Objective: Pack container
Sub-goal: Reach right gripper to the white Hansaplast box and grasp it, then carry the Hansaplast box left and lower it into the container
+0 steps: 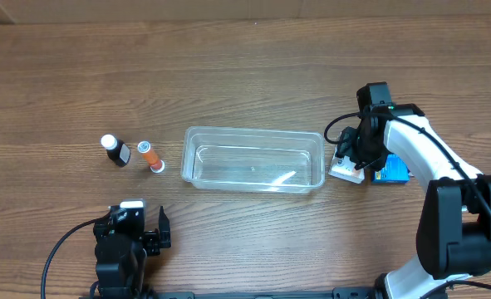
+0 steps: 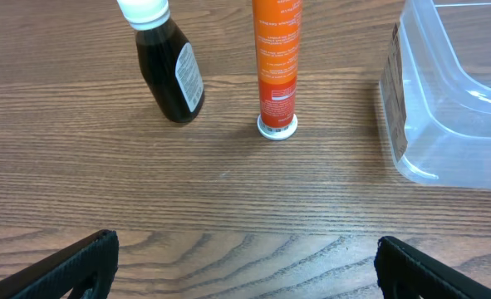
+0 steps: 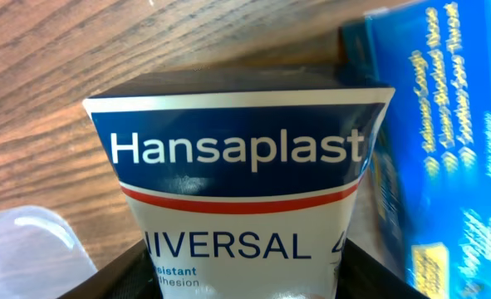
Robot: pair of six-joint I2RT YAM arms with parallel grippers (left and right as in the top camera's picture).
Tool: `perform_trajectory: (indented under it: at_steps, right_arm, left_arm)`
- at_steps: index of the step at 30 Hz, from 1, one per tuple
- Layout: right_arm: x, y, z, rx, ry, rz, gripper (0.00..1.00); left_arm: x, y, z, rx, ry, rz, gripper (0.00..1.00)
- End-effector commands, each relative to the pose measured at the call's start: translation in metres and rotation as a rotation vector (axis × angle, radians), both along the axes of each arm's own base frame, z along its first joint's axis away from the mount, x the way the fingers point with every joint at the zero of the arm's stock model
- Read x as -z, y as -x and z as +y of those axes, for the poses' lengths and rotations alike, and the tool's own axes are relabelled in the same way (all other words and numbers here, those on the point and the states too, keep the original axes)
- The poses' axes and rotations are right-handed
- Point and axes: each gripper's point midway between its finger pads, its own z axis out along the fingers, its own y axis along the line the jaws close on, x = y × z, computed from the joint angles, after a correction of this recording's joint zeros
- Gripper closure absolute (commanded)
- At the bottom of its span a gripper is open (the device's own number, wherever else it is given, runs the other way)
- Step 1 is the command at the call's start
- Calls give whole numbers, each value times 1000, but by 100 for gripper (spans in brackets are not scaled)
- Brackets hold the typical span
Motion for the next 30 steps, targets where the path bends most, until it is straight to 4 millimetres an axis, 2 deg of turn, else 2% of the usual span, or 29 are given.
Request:
perform_trajectory:
  at_steps: [1, 3, 5, 8, 10, 13, 15, 18, 20, 25, 30]
  right_arm:
    - [-63, -28, -1, 10, 9, -159, 40]
    - [-103, -29, 2, 5, -4, -218, 41]
    - [-138, -18, 13, -20, -45, -255, 41]
    - [-162, 4, 32, -70, -90, -274, 41]
    - [-167, 20, 48, -94, -114, -253, 41]
    - [-166, 36, 82, -167, -144, -220, 41]
    - [-163, 43, 108, -233, -157, -219, 41]
    - [-153, 50, 137, -258, -143, -200, 40]
    - [-144, 51, 143, -276, -100, -185, 39]
    - [-122, 40, 137, -266, -19, -150, 39]
    - [-112, 26, 142, -263, -22, -162, 38]
  left_arm:
    - [0, -1, -1, 14, -11, -7, 0]
    - [0, -1, -1, 14, -11, -7, 0]
    - [0, -1, -1, 14, -11, -7, 0]
    - [0, -1, -1, 14, -11, -7, 0]
    - [0, -1, -1, 14, -11, -7, 0]
    - [0, -1, -1, 14, -11, -7, 0]
    - [0, -1, -1, 14, -11, -7, 0]
    - [0, -1, -1, 14, -11, -7, 0]
    - [0, -1, -1, 14, -11, -7, 0]
    - [0, -1, -1, 14, -11, -7, 0]
    - [0, -1, -1, 14, -11, -7, 0]
